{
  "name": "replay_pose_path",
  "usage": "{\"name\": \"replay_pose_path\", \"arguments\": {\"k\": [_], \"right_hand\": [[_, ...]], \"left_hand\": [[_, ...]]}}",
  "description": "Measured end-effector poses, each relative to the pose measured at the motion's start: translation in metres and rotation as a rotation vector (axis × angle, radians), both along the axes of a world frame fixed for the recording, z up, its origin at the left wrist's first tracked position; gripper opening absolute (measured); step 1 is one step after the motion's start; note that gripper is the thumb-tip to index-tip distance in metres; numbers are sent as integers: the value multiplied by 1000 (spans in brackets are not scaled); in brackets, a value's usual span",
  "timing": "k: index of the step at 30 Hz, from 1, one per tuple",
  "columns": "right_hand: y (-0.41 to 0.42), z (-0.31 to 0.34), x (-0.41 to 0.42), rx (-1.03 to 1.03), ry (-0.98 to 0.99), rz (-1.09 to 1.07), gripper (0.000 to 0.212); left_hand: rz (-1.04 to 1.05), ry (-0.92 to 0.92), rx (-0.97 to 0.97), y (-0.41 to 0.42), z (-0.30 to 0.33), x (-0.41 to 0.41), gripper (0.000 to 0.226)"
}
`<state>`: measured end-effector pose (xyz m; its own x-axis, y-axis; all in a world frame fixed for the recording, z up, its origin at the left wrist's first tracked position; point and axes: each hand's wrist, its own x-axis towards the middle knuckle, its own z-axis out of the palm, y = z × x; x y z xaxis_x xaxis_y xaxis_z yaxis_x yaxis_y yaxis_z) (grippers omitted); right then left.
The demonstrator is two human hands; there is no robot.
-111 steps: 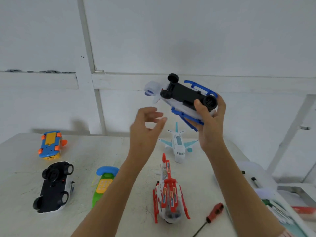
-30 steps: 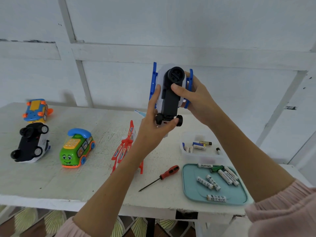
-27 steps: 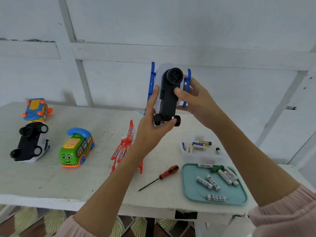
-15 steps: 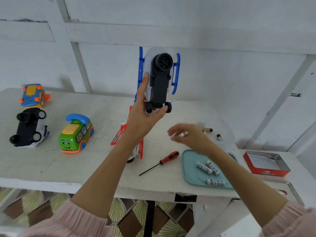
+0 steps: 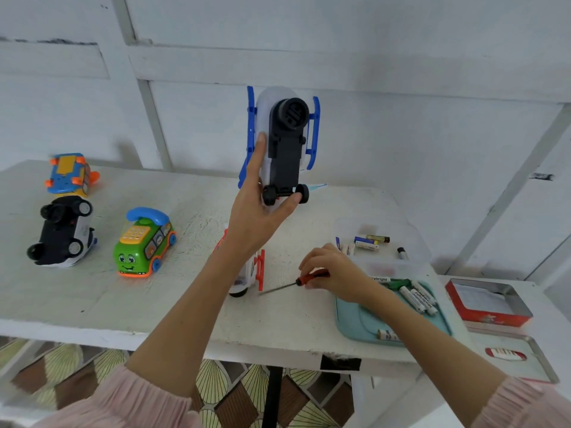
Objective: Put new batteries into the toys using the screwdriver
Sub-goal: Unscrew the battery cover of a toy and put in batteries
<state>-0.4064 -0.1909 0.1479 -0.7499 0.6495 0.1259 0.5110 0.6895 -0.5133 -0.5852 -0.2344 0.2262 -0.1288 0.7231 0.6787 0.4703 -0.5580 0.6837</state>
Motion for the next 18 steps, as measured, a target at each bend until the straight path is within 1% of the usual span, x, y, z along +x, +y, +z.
{"name": "replay_pose_path", "arguments": {"k": [3,5,8,10,11,12,14,18], "right_hand": [[-6,33,12,-298,279,-39,10],[-11,58,21,-403,456,-43,14],[-20,96,31,-415,704,-66,6],[-23,116,35,-365,871,-96,9],[-24,124,35,-325,918,-122,11],[-25,130,35,-278,934,-155,10],[-25,139,33,-200,905,-206,5],[-28,143,28,-129,824,-235,10]], "left_hand": [[10,10,-15,3,6,-5,86],[12,26,-4,5,11,-7,85],[13,38,-3,8,18,-10,84],[7,29,-15,9,20,-11,84],[6,26,-19,10,20,-11,84],[4,23,-20,10,20,-11,85],[1,18,-25,10,19,-11,87],[22,5,-69,11,20,-11,85]]}}
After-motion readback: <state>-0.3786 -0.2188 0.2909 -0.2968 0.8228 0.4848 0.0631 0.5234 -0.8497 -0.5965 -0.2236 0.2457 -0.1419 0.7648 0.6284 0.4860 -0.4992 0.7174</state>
